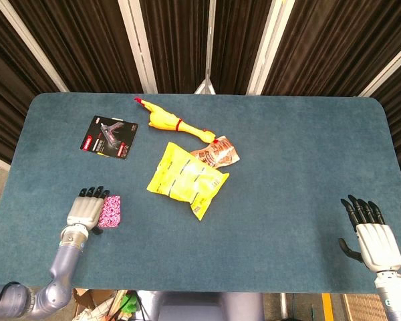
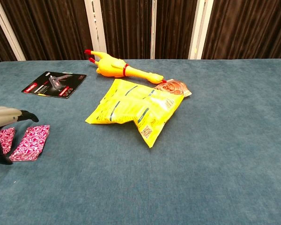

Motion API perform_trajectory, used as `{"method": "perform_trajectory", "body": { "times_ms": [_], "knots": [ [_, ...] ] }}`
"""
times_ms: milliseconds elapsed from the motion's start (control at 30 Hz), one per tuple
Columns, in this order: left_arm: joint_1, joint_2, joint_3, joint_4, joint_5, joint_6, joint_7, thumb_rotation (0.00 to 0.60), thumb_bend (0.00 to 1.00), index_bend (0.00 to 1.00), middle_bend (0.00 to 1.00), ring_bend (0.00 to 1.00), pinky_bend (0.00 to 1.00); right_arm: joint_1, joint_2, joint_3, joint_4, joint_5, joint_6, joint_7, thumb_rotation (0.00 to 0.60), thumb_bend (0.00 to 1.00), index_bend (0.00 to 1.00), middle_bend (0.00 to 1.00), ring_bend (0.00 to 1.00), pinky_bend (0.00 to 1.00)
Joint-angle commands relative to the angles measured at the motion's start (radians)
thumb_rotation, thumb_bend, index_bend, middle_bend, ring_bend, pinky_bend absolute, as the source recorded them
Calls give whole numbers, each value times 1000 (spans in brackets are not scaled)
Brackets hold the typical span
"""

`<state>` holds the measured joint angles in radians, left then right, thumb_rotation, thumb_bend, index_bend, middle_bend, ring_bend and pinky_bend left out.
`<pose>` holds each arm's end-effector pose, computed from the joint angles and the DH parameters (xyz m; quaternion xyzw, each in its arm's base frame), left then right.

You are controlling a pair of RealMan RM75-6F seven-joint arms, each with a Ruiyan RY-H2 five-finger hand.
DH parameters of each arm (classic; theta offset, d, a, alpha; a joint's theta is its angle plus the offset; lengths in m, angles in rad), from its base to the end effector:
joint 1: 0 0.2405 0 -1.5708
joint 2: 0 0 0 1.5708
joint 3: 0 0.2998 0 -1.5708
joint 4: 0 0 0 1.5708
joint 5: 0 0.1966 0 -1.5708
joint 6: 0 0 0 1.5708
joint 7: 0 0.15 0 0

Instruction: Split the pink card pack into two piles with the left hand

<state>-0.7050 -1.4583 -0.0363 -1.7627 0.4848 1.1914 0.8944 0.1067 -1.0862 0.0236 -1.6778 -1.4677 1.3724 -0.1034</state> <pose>-0.2566 0.3165 0.0155 -0.7184 -0.4394 -0.1089 0.5281 -0.3429 -0.1892 0.1786 0.6312 -0.4054 0.3286 0.5738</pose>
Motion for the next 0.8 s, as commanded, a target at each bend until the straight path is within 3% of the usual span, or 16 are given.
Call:
{"method": "perform_trajectory", "body": {
  "times_ms": [33,500,800],
  "knots": [
    [-9,-15,-6,4,-8,8,10,600,162,96,0,0,0,0,0,0,0,0,0,1,600,362,0,0,0,27],
    [-33,-41,-26,25,-52,17,25,600,169,116,0,0,0,1,1,-1,-2,-1,-2,1,600,362,0,0,0,28],
    [-40,-52,-28,38,-65,12,23,600,284,262,0,0,0,0,1,-1,-2,0,-2,1,600,362,0,0,0,28]
  ]
}}
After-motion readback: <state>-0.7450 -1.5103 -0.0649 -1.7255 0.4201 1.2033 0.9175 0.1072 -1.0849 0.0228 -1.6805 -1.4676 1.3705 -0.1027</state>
